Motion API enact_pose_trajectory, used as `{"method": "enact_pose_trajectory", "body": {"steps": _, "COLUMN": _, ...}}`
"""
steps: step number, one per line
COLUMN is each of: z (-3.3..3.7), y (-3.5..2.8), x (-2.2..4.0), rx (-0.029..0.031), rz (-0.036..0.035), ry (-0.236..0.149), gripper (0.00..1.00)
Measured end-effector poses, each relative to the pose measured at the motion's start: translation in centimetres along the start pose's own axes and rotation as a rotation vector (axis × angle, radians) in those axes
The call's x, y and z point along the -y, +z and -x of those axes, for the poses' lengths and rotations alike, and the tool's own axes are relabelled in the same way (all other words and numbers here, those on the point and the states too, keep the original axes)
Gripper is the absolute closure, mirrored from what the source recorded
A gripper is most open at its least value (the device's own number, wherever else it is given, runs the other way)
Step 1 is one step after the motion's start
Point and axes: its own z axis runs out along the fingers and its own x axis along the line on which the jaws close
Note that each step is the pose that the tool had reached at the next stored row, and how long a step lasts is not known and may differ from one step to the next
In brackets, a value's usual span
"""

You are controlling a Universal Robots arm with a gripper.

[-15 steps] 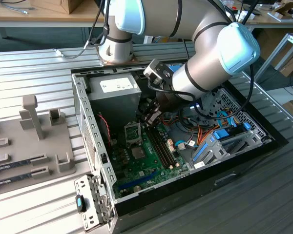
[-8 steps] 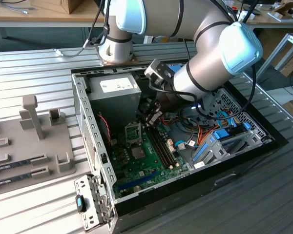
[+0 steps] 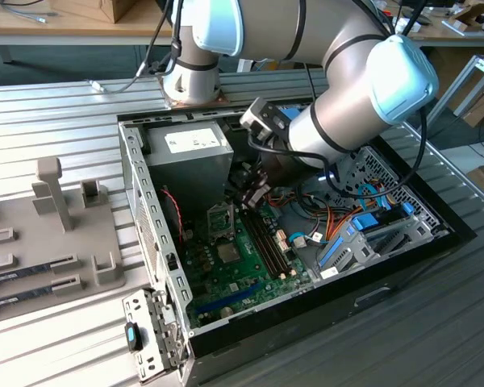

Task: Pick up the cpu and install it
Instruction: 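Install the first cpu locking lever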

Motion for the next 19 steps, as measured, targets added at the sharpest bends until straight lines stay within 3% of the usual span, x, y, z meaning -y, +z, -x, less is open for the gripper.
{"method": "enact_pose_trajectory", "body": {"steps": 19, "z": -0.64, "y": -0.44, "x": 0.57, "rx": -0.0028, "rz": 0.0, "ry": -0.006, "gripper": 0.89}}
